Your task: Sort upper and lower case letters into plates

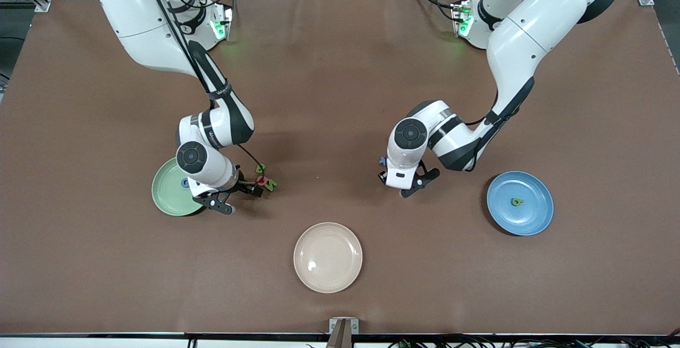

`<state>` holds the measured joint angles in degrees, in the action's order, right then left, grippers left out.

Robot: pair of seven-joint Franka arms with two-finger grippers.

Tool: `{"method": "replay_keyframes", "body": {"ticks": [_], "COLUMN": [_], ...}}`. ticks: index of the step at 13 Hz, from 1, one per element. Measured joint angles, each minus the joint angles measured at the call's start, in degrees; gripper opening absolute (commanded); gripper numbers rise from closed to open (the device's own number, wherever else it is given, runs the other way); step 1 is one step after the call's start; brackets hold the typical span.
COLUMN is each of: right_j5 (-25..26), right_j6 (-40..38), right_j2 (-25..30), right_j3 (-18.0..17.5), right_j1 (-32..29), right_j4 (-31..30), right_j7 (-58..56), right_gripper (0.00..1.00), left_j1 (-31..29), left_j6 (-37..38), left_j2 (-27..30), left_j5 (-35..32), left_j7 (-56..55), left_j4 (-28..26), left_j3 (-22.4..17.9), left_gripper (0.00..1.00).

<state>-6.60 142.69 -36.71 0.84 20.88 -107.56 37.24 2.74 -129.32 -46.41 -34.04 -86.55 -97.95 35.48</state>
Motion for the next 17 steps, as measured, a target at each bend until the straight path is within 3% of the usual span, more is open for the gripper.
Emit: {"method": "replay_keyframes", "body": {"ticks": [3, 4, 5, 7, 8, 11, 15, 17], "right_j5": [0.00, 0.01, 0.01, 0.00, 0.00, 0.00, 0.00, 0.00], "right_j6": [0.00, 0.00, 0.01, 0.42, 0.53, 0.09, -0.22, -0.37], "right_j2": [0.17, 0.23, 0.36, 0.68, 0.78, 1.34, 2.10, 2.22], "right_j3": [0.02, 0.07, 0.14, 0.19, 0.19, 0.18, 0.18, 0.18], "right_j1": [2.99, 3.71, 4.15, 4.37, 4.37, 4.40, 4.46, 4.47], "right_j4": [-0.28, -0.43, -0.67, -1.35, -1.54, -2.09, -2.81, -2.91], "right_j7": [4.42, 5.36, 5.83, 6.10, 6.11, 6.14, 6.14, 6.18], "right_gripper": [1.00, 1.00, 1.00, 0.95, 0.90, 0.62, 0.03, 0.00], "left_j1": [0.04, 0.07, 0.13, 0.19, 0.18, -0.32, -5.26, -9.25], "left_j6": [-0.79, -1.05, -1.11, -1.45, -1.49, -1.49, -1.46, -1.33], "left_j2": [-0.30, -0.34, -0.37, -0.50, -0.50, -0.47, 2.45, 5.11], "left_j5": [-0.01, -0.01, -0.01, -0.01, -0.01, -0.02, -0.36, -0.36], "left_j7": [0.00, 0.00, 0.00, 0.00, 0.00, 0.00, 1.96, 6.30], "left_j4": [0.02, 0.02, 0.01, 0.07, 0.12, 0.59, 2.34, 2.46], "left_j3": [-0.02, -0.02, -0.02, 0.02, 0.06, -0.06, 0.00, 0.09], "left_gripper": [0.61, 0.54, 0.45, 0.11, 0.04, 0.00, 0.00, 0.00]}}
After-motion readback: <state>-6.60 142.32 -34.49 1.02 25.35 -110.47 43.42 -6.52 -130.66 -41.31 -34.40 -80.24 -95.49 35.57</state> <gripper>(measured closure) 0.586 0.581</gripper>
